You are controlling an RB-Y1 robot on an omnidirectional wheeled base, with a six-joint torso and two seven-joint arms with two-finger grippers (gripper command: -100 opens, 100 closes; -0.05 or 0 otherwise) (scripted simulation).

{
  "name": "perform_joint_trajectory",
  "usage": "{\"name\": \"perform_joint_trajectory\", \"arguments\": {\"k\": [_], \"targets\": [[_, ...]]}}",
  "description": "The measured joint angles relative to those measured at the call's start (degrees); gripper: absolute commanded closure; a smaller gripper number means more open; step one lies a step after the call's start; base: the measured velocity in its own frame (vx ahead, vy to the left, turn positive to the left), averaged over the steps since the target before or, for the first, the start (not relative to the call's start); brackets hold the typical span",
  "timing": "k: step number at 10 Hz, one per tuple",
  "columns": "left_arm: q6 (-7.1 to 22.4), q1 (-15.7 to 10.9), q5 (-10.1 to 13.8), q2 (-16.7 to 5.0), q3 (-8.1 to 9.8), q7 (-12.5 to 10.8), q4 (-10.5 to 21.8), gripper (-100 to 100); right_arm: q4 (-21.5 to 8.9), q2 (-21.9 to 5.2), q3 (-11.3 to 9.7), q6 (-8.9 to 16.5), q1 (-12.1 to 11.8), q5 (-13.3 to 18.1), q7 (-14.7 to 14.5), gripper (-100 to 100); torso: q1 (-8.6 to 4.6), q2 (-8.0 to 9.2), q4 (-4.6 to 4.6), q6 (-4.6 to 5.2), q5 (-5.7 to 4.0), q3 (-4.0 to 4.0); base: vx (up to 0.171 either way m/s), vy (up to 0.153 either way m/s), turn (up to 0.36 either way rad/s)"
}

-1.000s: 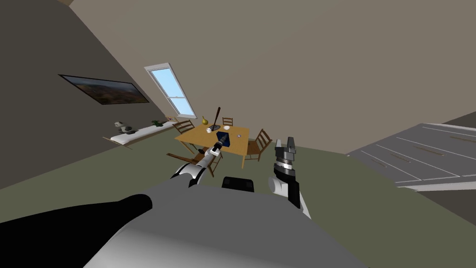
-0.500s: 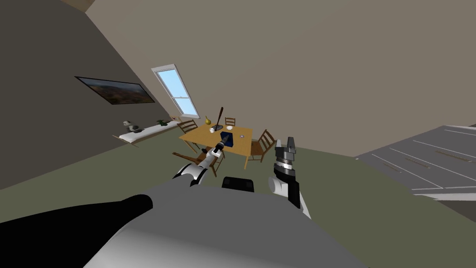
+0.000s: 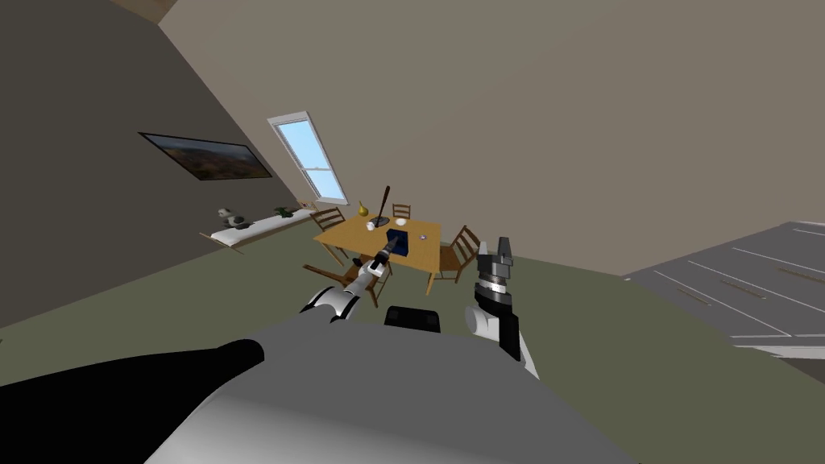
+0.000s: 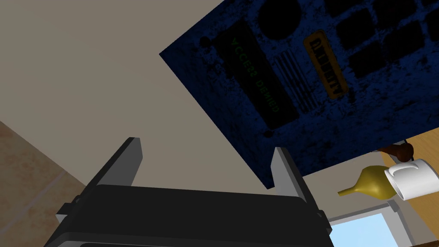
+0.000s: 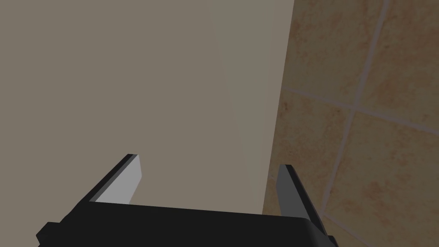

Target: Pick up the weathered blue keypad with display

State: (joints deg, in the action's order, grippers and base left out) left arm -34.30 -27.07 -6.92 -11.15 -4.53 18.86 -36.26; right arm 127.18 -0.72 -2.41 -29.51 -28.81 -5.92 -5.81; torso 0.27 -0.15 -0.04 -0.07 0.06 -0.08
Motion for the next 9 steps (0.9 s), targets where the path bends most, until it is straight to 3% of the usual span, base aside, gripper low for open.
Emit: {"name": "perform_joint_trajectory", "arguments": {"k": [7,9], "targets": [[-7.0,7.1,2.3,0.9,-1.90,3.3,1.8,-100,0.0,0.0,0.0,0.0,0.0,0.0,0.0,0,-0.07,-0.22,-0.05,0.00,-0.02,-0.14,0.107,0.054,-0.017],[-6.6,11.2,2.5,0.7,-2.42,4.5,-1.0,-100,0.0,0.0,0.0,0.0,0.0,0.0,0.0,0,-0.09,-0.36,-0.07,0.00,-0.02,-0.20,0.147,0.044,-0.007]]}}
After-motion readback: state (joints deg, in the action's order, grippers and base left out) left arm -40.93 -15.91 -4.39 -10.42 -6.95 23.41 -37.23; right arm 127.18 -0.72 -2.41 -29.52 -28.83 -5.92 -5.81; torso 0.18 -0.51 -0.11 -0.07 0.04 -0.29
